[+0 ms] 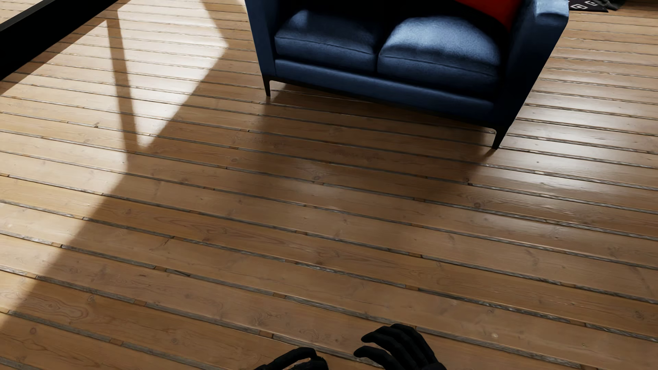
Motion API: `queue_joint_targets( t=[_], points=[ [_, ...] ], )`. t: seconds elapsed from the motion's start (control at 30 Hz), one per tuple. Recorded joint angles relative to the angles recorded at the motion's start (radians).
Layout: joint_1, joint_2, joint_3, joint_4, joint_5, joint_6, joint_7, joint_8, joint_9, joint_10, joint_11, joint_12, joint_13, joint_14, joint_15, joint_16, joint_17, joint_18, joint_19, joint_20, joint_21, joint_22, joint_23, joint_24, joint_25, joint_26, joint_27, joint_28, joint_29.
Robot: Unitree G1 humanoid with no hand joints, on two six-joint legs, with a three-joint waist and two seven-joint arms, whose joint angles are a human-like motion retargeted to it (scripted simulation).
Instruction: Walk towards the sofa
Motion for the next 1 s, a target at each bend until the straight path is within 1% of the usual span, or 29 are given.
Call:
queue_joint_targets(
  t=[0.03, 0.07, 0.1, 0.13, 0.17, 0.2, 0.23, 0.27, 0.3, 0.33, 0.37, 0.43, 0.47, 0.5, 0.53, 0.57, 0.6, 0.63, 0.7, 0.73, 0.77, 0.8, 0.87, 0.9, 0.93, 0.97, 1.0],
  points=[
    [0.004, 0.027, 0.005, -0.026, 0.004, -0.005, -0.003, 0.008, -0.001, -0.129, -0.019, 0.008, -0.003, 0.048, -0.002, -0.005, -0.005, -0.015, 0.000, 0.011, 0.008, 0.000, -0.002, 0.000, 0.006, 0.002, 0.004, -0.002, 0.000],
    [0.014, 0.056, 0.009, -0.053, 0.006, -0.010, -0.017, 0.018, -0.002, -0.244, -0.038, 0.018, -0.008, 0.065, -0.005, -0.010, -0.012, -0.015, 0.001, 0.025, 0.017, -0.001, -0.003, 0.004, 0.014, 0.003, 0.007, -0.005, 0.000],
    [0.025, 0.086, 0.011, -0.075, 0.011, -0.016, -0.036, 0.029, -0.003, -0.328, -0.052, 0.020, -0.006, 0.076, -0.010, -0.023, -0.018, -0.040, 0.003, 0.044, 0.019, 0.010, -0.005, 0.010, 0.017, -0.004, 0.007, -0.012, 0.000],
    [0.031, 0.116, 0.013, -0.095, 0.013, -0.022, -0.056, 0.040, -0.005, -0.350, -0.063, 0.027, -0.007, 0.080, -0.013, -0.032, -0.023, -0.066, 0.006, 0.066, 0.020, 0.013, -0.004, 0.020, 0.023, -0.012, 0.007, -0.023, 0.001],
    [0.032, 0.146, 0.016, -0.122, 0.011, -0.030, -0.096, 0.055, -0.006, -0.320, -0.069, 0.035, -0.007, 0.124, -0.013, -0.040, -0.025, -0.013, 0.007, 0.088, 0.019, 0.011, 0.001, 0.032, 0.030, -0.020, 0.007, -0.033, 0.001],
    [0.047, 0.178, 0.017, -0.135, 0.008, -0.040, -0.108, 0.068, -0.009, -0.300, -0.064, 0.039, -0.005, 0.191, -0.004, -0.048, -0.023, 0.044, 0.010, 0.111, 0.012, 0.006, 0.007, 0.049, 0.039, -0.029, 0.006, -0.033, 0.001],
    [0.070, 0.199, 0.019, -0.136, -0.004, -0.052, -0.087, 0.079, -0.013, -0.287, -0.051, 0.035, 0.003, 0.226, 0.018, -0.060, -0.013, 0.053, 0.023, 0.128, -0.003, 0.004, 0.018, 0.073, 0.048, -0.040, 0.006, -0.010, 0.000],
    [0.094, 0.210, 0.022, -0.144, -0.023, -0.067, -0.070, 0.092, -0.017, -0.277, -0.026, 0.027, 0.016, 0.212, 0.060, -0.080, 0.001, 0.056, 0.044, 0.146, -0.026, -0.009, 0.032, 0.093, 0.054, -0.052, 0.006, 0.004, 0.000],
    [0.119, 0.212, 0.026, -0.153, -0.045, -0.085, -0.053, 0.106, -0.021, -0.266, 0.014, 0.023, 0.031, 0.182, 0.114, -0.098, 0.009, 0.078, 0.065, 0.162, -0.045, -0.027, 0.047, 0.104, 0.052, -0.062, 0.004, 0.005, 0.000],
    [0.145, 0.199, 0.031, -0.162, -0.067, -0.101, -0.033, 0.124, -0.024, -0.257, 0.076, 0.023, 0.040, 0.151, 0.196, -0.103, 0.004, 0.091, 0.103, 0.168, -0.052, -0.026, 0.058, 0.110, 0.043, -0.067, -0.001, 0.006, 0.000],
    [0.167, 0.165, 0.034, -0.168, -0.088, -0.115, -0.012, 0.151, -0.025, -0.242, 0.173, 0.026, 0.039, 0.121, 0.280, -0.102, -0.017, 0.101, 0.166, 0.164, -0.044, -0.009, 0.064, 0.115, 0.029, -0.068, -0.005, 0.005, 0.000],
    [0.190, 0.037, 0.040, -0.181, -0.129, -0.139, 0.041, 0.199, -0.017, -0.182, 0.462, 0.035, 0.007, 0.042, 0.442, -0.111, -0.087, 0.112, 0.301, 0.151, -0.005, 0.016, 0.063, 0.110, -0.007, -0.069, -0.009, 0.001, 0.001],
    [0.205, -0.041, 0.048, -0.184, -0.174, -0.152, 0.072, 0.162, -0.011, -0.159, 0.611, 0.036, -0.012, 0.006, 0.536, -0.122, -0.111, 0.115, 0.306, 0.142, 0.014, 0.016, 0.060, 0.097, -0.016, -0.073, -0.009, 0.004, 0.001],
    [0.224, -0.122, 0.052, -0.192, -0.238, -0.165, 0.100, 0.132, -0.005, -0.148, 0.738, 0.034, -0.025, -0.023, 0.635, -0.134, -0.121, 0.117, 0.306, 0.134, 0.025, 0.006, 0.058, 0.081, -0.012, -0.078, -0.009, 0.005, 0.000],
    [0.248, -0.195, 0.050, -0.204, -0.267, -0.179, 0.119, 0.158, 0.000, -0.143, 0.828, 0.026, -0.031, -0.048, 0.598, -0.143, -0.120, 0.118, 0.307, 0.126, 0.027, -0.009, 0.053, 0.069, -0.002, -0.082, -0.007, 0.005, 0.000],
    [0.271, -0.260, 0.044, -0.216, -0.298, -0.191, 0.131, 0.188, 0.003, -0.134, 0.875, 0.014, -0.030, -0.074, 0.471, -0.146, -0.118, 0.119, 0.313, 0.113, 0.020, -0.017, 0.042, 0.061, 0.000, -0.083, -0.004, 0.005, 0.000],
    [0.291, -0.318, 0.036, -0.228, -0.338, -0.201, 0.138, 0.190, 0.006, -0.118, 0.886, 0.026, -0.043, -0.104, 0.350, -0.144, -0.129, 0.118, 0.273, 0.099, 0.017, -0.025, 0.037, 0.071, 0.005, -0.078, 0.000, 0.006, 0.000],
    [0.315, -0.365, 0.025, -0.235, -0.363, -0.208, 0.136, 0.180, 0.007, -0.109, 0.853, 0.028, -0.043, -0.130, 0.257, -0.137, -0.134, 0.117, 0.210, 0.079, 0.011, -0.016, 0.026, 0.068, -0.008, -0.075, 0.006, 0.006, 0.000],
    [0.361, -0.436, 0.001, -0.242, -0.374, -0.211, 0.122, 0.166, 0.010, -0.101, 0.686, 0.025, -0.031, -0.173, 0.114, -0.125, -0.134, 0.114, 0.136, 0.037, -0.005, 0.014, 0.003, 0.041, -0.039, -0.067, 0.013, 0.005, 0.000],
    [0.386, -0.461, -0.009, -0.242, -0.377, -0.209, 0.113, 0.142, 0.010, -0.112, 0.567, 0.022, -0.026, -0.187, 0.091, -0.122, -0.127, 0.111, 0.121, 0.025, -0.013, 0.021, -0.007, 0.030, -0.046, -0.062, 0.013, 0.005, 0.000],
    [0.410, -0.479, -0.017, -0.242, -0.374, -0.205, 0.104, 0.117, 0.010, -0.126, 0.434, 0.019, -0.021, -0.198, 0.096, -0.123, -0.119, 0.109, 0.107, 0.018, -0.022, 0.023, -0.013, 0.024, -0.049, -0.058, 0.012, 0.005, 0.000],
    [0.434, -0.491, -0.023, -0.241, -0.363, -0.200, 0.095, 0.092, 0.009, -0.145, 0.289, 0.015, -0.016, -0.205, 0.139, -0.126, -0.111, 0.107, 0.103, 0.015, -0.030, 0.020, -0.016, 0.020, -0.049, -0.056, 0.010, 0.005, 0.000],
    [0.485, -0.484, -0.025, -0.238, -0.321, -0.189, 0.076, 0.069, 0.004, -0.189, -0.020, 0.012, -0.008, -0.213, 0.237, -0.131, -0.095, 0.102, 0.147, 0.015, -0.045, 0.010, -0.014, 0.012, -0.050, -0.054, 0.008, 0.006, 0.000],
    [0.511, -0.484, -0.025, -0.239, -0.300, -0.182, 0.067, 0.085, 0.002, -0.201, -0.126, 0.013, -0.004, -0.222, 0.242, -0.133, -0.093, 0.098, 0.204, 0.018, -0.052, 0.006, -0.014, 0.008, -0.055, -0.053, 0.005, 0.006, 0.000],
    [0.539, -0.492, -0.025, -0.241, -0.281, -0.176, 0.057, 0.123, 0.000, -0.209, -0.159, 0.012, -0.021, -0.230, 0.225, -0.135, -0.086, 0.094, 0.249, 0.024, -0.045, 0.011, -0.008, 0.001, -0.056, -0.054, 0.003, 0.006, 0.001],
    [0.569, -0.486, -0.025, -0.238, -0.260, -0.169, 0.048, 0.159, -0.003, -0.218, -0.154, 0.022, -0.022, -0.233, 0.278, -0.133, -0.084, 0.087, 0.230, 0.033, -0.045, 0.010, -0.016, 0.000, -0.060, -0.051, -0.004, 0.006, 0.000],
    [0.601, -0.483, -0.025, -0.233, -0.240, -0.162, 0.036, 0.188, -0.005, -0.221, -0.116, 0.033, -0.025, -0.234, 0.351, -0.132, -0.078, 0.078, 0.192, 0.045, -0.047, 0.010, -0.028, 0.000, -0.058, -0.050, -0.009, 0.006, 0.000]
  ],
)
